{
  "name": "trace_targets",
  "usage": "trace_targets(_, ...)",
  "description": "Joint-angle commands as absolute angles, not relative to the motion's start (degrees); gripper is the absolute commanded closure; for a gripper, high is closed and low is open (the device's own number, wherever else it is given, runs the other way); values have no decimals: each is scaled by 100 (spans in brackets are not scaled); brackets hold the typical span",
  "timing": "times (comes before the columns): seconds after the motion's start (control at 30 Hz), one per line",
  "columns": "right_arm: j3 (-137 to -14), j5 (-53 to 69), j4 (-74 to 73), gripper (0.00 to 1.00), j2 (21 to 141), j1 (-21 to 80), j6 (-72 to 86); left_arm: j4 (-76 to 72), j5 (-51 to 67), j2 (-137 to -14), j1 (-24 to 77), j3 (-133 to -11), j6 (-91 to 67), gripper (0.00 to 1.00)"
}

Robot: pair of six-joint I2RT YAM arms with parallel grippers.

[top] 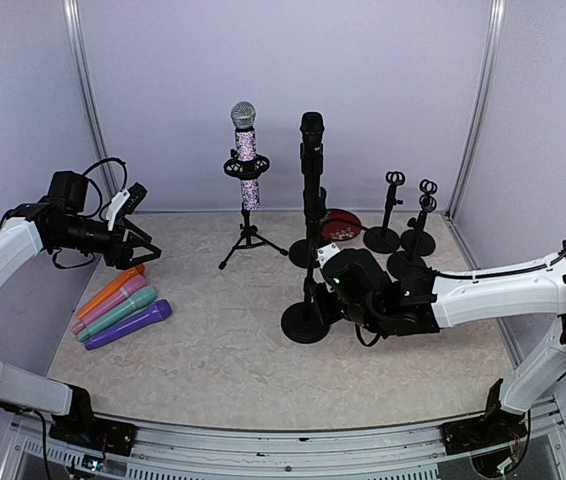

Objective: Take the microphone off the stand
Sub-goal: Unscrew the knob on the stand of the microphone stand, then pick up the microphone stand from the center of the board.

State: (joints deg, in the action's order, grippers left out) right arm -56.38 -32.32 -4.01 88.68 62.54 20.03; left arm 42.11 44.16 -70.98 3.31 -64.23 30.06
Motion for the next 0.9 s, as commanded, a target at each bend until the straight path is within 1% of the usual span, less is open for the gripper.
trace_targets(0.0,-5516,-3527,-368,48,8635,6309,1903,4285,4465,-7051,350,-6517,3067,35)
trace_targets(0.1,-5287,-3459,-131,37,8215,6302,1954,4297,4456,-7031,348,-6497,3089,35)
trace_targets(0.17,-5071,-3218,91,33,7830,6257,2036,4306,4460,-7031,353,-6505,3095,35)
trace_targets(0.33,-4523,-1783,588,32,6933,5740,2546,4298,4492,-7039,354,-6503,3075,35)
trace_targets(0.43,-4312,-1219,686,32,6561,5418,3016,4289,4507,-7043,360,-6514,3068,35)
trace_targets(0.53,-4152,-812,874,30,6337,5168,3193,4263,4524,-7065,365,-6517,3045,35)
trace_targets(0.63,-4422,-815,699,25,6544,5140,2935,4254,4549,-7090,375,-6522,3011,35)
trace_targets(0.73,-4794,-817,494,12,7026,5165,2580,4253,4545,-7088,393,-6538,2984,35)
trace_targets(0.87,-5094,-1066,376,6,7706,5269,2081,4283,4526,-7054,396,-6538,3004,35)
